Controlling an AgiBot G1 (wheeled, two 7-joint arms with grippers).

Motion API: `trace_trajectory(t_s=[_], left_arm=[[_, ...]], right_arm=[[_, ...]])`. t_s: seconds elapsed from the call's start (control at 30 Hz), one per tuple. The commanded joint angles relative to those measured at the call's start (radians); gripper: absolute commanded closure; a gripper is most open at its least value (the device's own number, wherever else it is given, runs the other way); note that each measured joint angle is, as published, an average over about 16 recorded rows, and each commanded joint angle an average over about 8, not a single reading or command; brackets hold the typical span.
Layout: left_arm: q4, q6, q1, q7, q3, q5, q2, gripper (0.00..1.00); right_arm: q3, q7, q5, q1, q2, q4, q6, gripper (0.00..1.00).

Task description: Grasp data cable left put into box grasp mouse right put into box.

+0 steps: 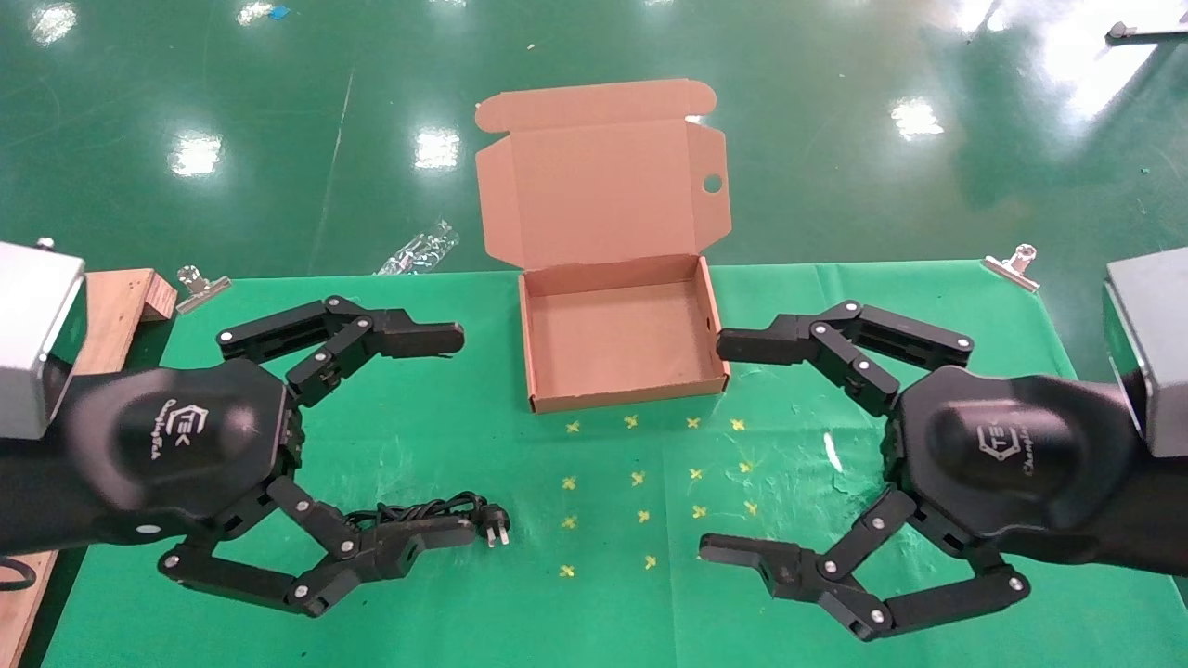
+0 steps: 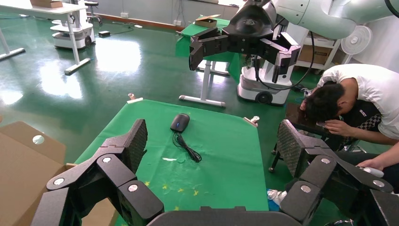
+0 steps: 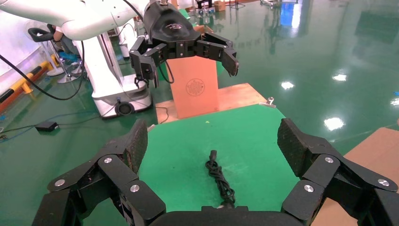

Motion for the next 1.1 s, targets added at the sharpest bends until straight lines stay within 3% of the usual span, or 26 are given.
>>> trace_trajectory(t_s=[0.03, 1.1], left_arm=[[0.0, 0.0, 0.0, 0.0, 0.0, 0.0, 0.0, 0.0], [-0.001, 0.001, 0.0, 0.0, 0.0, 0.0, 0.0, 0.0]], right_arm=[[0.0, 0.0, 0.0, 0.0, 0.0, 0.0, 0.0, 0.0], [0.0, 0.0, 0.001, 0.0, 0.0, 0.001, 0.0, 0.0]])
